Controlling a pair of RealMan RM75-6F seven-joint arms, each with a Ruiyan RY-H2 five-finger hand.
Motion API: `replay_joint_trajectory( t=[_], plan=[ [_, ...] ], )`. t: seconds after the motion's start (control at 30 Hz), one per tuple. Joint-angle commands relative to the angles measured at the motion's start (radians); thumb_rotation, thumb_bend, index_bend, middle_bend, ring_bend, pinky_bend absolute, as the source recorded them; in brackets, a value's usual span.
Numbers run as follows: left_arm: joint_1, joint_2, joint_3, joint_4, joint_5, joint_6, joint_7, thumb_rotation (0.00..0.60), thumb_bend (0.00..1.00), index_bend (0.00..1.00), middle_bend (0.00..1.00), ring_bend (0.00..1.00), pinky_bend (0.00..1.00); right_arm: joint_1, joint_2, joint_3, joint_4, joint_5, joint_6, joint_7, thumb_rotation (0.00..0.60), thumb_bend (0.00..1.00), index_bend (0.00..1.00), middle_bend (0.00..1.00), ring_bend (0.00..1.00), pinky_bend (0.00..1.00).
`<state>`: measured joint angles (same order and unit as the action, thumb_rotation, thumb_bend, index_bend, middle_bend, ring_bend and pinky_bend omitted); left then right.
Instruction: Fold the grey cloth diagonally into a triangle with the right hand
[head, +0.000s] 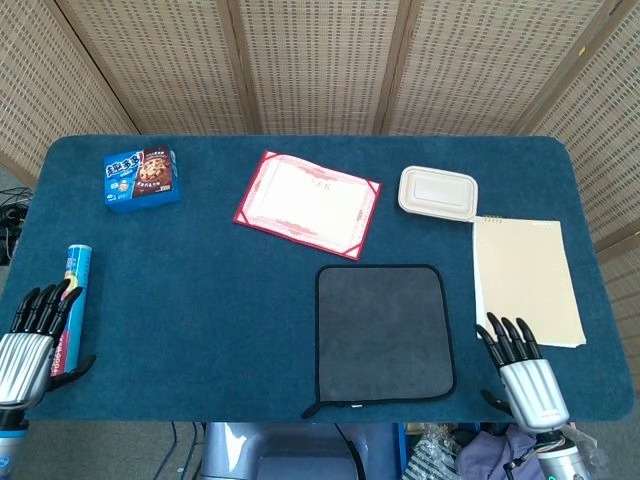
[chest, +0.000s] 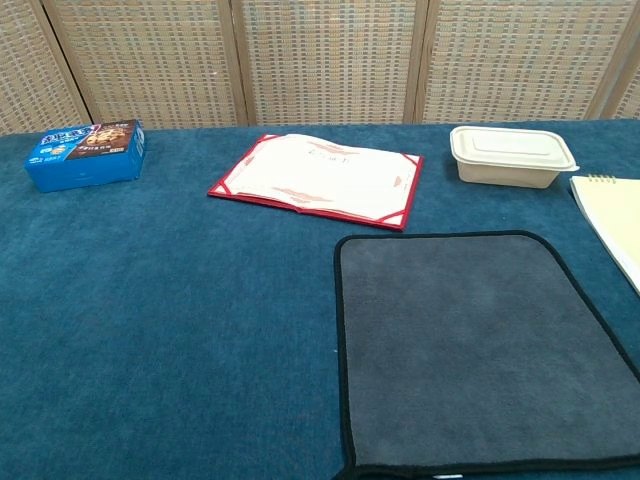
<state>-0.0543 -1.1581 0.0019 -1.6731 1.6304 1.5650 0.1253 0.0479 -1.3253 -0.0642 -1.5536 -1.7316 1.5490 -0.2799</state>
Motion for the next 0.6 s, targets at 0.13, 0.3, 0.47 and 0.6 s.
replay_joint_trajectory(
  t=[0.13, 0.3, 0.47, 0.6],
  plan=[
    [0.0, -0.002, 0.002, -0.002, 0.003, -0.001, 0.008, 0.6, 0.21, 0.0, 0.0, 0.0, 0.0, -0.022, -0.075, -0.045, 0.062, -0.07, 0.023, -0.009, 0.6, 0.1, 0.1, 0.0, 0.0, 0.0],
    [0.001, -0.003, 0.003, -0.004, 0.008, 0.002, 0.012, 0.6, 0.21, 0.0, 0.0, 0.0, 0.0, -0.015, -0.121, -0.069, 0.112, -0.081, -0.026, -0.014, 0.6, 0.1, 0.11, 0.0, 0.0, 0.0],
    [0.0, -0.005, 0.002, -0.003, 0.007, 0.002, 0.011, 0.6, 0.21, 0.0, 0.0, 0.0, 0.0, -0.007, -0.154, -0.078, 0.152, -0.08, -0.061, -0.013, 0.6, 0.1, 0.11, 0.0, 0.0, 0.0],
    [-0.001, -0.008, 0.005, -0.001, 0.011, -0.001, 0.018, 0.6, 0.21, 0.0, 0.0, 0.0, 0.0, -0.002, -0.17, -0.073, 0.175, -0.069, -0.077, -0.003, 0.6, 0.1, 0.11, 0.0, 0.0, 0.0]
  ],
)
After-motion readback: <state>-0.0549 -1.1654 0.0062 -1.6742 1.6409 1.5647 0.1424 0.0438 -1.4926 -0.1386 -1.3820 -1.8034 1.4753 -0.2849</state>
